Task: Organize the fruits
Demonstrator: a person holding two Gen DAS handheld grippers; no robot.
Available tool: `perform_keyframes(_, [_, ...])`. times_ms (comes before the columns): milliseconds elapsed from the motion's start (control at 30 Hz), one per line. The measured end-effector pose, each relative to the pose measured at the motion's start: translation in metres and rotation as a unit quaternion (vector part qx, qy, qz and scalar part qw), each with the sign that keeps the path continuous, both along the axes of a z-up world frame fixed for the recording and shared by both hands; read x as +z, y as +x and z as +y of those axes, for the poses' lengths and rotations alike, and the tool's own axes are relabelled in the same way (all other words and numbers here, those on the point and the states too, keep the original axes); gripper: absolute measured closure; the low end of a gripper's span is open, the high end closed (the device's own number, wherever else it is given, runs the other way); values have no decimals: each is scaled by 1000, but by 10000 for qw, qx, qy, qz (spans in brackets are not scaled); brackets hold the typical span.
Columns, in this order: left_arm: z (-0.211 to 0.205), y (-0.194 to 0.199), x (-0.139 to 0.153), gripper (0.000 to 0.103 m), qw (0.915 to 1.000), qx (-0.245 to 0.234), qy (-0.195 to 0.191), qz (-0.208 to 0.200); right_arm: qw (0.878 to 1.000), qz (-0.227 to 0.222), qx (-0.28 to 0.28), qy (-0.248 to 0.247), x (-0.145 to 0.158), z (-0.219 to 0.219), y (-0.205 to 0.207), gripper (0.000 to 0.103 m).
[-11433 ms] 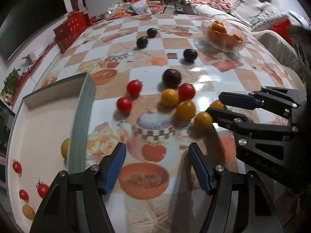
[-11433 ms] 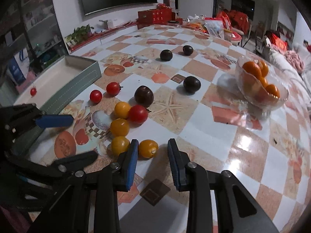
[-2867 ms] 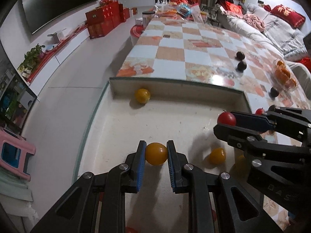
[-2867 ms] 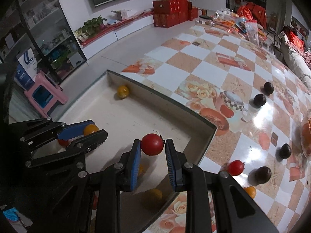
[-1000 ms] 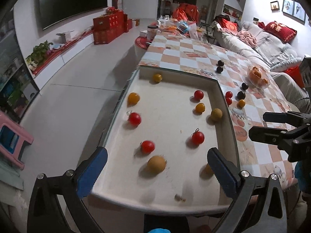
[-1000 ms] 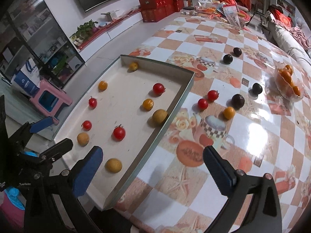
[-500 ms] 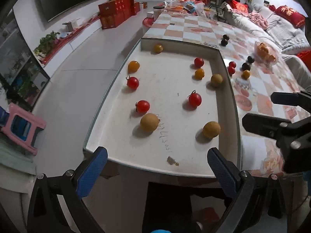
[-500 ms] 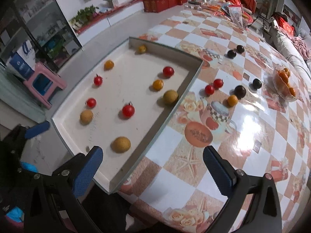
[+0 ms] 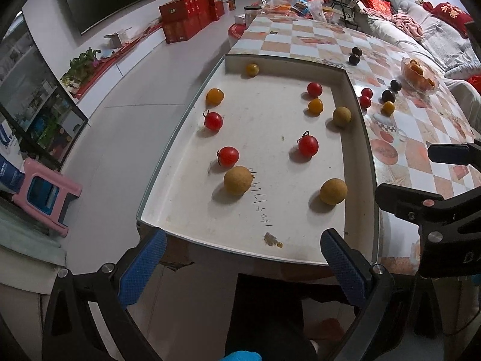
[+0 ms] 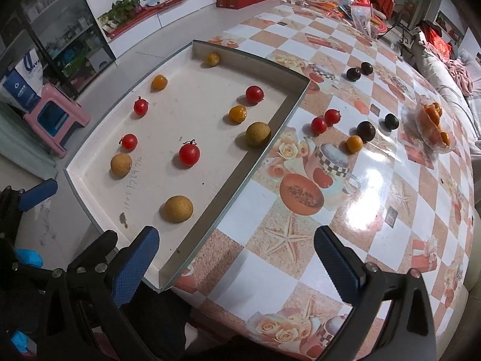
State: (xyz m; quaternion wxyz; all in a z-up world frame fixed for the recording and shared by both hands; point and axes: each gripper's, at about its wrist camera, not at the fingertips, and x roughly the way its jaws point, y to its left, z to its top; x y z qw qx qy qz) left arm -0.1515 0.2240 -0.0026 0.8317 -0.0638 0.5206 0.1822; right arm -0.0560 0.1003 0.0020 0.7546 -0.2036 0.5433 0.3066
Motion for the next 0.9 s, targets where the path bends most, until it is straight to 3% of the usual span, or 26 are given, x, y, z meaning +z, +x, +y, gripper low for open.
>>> perform_keyframes(900, [-14, 3, 5, 0, 9995, -184, 251, -107, 9998, -167, 62, 73, 2, 5, -4, 0])
